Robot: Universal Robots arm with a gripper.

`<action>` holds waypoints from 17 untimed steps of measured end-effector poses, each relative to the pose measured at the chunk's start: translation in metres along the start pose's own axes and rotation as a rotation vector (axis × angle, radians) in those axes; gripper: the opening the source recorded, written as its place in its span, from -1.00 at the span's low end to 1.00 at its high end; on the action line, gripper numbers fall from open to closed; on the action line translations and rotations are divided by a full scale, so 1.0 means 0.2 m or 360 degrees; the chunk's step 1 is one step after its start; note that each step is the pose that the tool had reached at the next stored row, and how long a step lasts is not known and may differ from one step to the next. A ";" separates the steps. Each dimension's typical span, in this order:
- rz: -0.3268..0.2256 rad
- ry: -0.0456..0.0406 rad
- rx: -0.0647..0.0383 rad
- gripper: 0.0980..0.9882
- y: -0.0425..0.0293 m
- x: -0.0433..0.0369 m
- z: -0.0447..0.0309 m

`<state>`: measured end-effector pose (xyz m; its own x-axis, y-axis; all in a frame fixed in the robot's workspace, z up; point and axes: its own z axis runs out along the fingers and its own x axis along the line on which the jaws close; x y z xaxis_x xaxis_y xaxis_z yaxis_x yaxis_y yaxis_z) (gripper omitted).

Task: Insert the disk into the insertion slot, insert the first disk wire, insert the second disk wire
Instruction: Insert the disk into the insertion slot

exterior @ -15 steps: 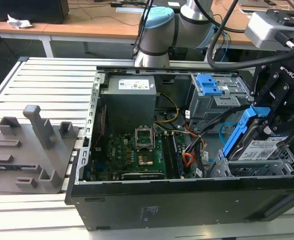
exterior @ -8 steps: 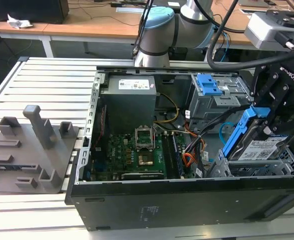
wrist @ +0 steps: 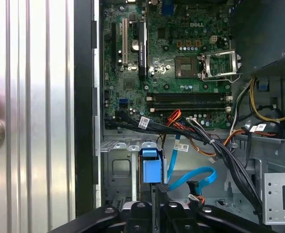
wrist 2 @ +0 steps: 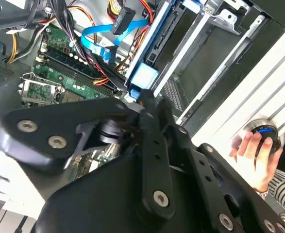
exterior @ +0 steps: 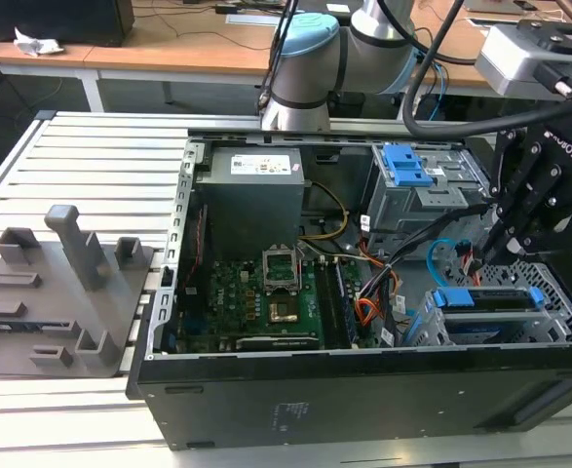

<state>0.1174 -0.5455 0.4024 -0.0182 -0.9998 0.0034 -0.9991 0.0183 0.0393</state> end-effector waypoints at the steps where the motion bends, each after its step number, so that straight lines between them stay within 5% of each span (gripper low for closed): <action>1: 0.0000 0.0000 0.0000 -0.96 0.000 0.000 0.000; 6: 0.0000 0.0000 0.0000 -0.98 0.000 0.000 0.001; 7: 0.0000 -0.0001 0.0000 -0.98 -0.009 0.000 0.002; 8: 0.0000 0.0000 -0.0002 -0.98 -0.054 -0.004 0.000; 17: 0.0000 0.0000 -0.0007 -0.98 -0.096 -0.005 0.108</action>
<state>0.1357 -0.5449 0.3801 -0.0181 -0.9998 0.0035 -0.9989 0.0182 0.0437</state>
